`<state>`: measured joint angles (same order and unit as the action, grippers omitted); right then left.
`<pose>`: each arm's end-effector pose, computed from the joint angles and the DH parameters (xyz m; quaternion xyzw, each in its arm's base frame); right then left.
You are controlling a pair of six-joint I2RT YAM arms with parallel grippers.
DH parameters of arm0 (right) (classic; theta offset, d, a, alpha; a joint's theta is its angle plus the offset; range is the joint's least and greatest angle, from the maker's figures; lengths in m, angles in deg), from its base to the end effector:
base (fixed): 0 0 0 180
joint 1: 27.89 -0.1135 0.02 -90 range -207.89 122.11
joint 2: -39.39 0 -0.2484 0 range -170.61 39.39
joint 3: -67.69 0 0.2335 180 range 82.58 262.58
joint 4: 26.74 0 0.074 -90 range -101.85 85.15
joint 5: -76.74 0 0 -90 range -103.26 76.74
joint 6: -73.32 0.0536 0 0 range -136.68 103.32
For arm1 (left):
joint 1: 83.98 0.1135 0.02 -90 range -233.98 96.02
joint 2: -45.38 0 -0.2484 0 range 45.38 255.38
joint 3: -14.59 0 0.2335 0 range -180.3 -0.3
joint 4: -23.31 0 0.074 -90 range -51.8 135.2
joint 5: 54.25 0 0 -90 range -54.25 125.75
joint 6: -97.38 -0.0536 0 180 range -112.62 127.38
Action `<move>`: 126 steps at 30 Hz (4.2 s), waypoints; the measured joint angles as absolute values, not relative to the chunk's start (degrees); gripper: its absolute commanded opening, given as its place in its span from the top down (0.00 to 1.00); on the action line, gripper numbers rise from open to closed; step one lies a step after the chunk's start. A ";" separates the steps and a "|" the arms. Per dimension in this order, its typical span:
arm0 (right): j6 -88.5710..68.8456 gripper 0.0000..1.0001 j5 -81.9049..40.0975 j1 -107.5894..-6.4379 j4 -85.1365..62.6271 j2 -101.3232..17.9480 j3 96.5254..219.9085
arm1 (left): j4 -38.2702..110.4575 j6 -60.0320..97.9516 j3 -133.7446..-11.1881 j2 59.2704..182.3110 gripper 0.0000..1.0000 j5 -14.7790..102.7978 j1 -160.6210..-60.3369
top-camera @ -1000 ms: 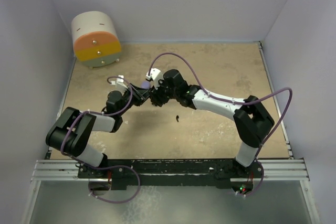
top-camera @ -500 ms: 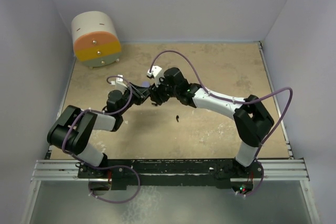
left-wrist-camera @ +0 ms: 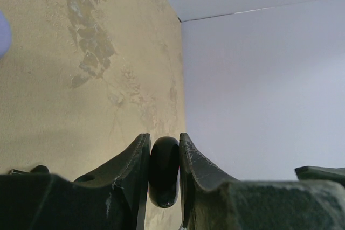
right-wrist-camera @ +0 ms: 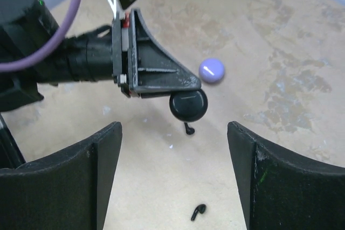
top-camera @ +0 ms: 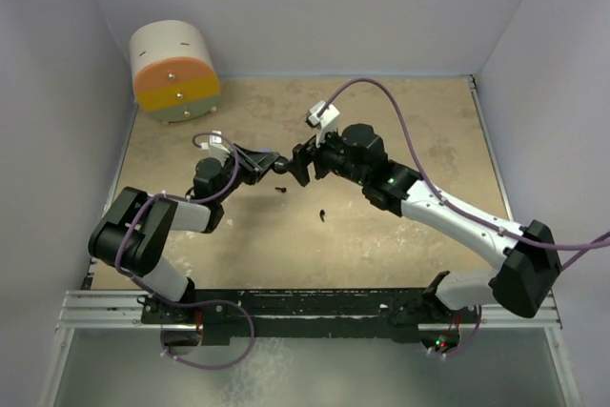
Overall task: Insert the wireless bluetooth earbuds into the charging case
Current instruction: Pick up the charging case at the center of the board, then open the charging case, then pick up the earbud from the center of the board.
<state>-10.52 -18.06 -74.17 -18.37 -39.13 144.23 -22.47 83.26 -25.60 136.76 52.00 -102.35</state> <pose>0.2243 0.2411 0.3260 -0.2884 0.7116 0.3116 0.5598 0.2774 -0.1079 0.1680 -0.2689 0.6877 -0.5593 0.3767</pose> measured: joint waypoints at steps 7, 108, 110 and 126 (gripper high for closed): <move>-3.84 0.19 -7.02 -74.32 -18.79 -38.87 144.12 | -21.70 83.30 -26.06 136.76 1.00 52.00 -102.35; 4.16 0.65 4.58 -81.29 -35.55 -75.78 146.02 | -14.93 86.71 -19.13 123.80 1.00 51.06 -86.83; 4.25 0.65 5.20 -81.45 -35.38 -75.78 146.02 | -15.06 86.73 -19.13 123.88 1.00 51.34 -86.66; 4.40 0.84 7.71 -82.02 -34.48 -75.78 146.15 | -16.13 86.86 -18.86 124.08 1.00 52.06 -86.22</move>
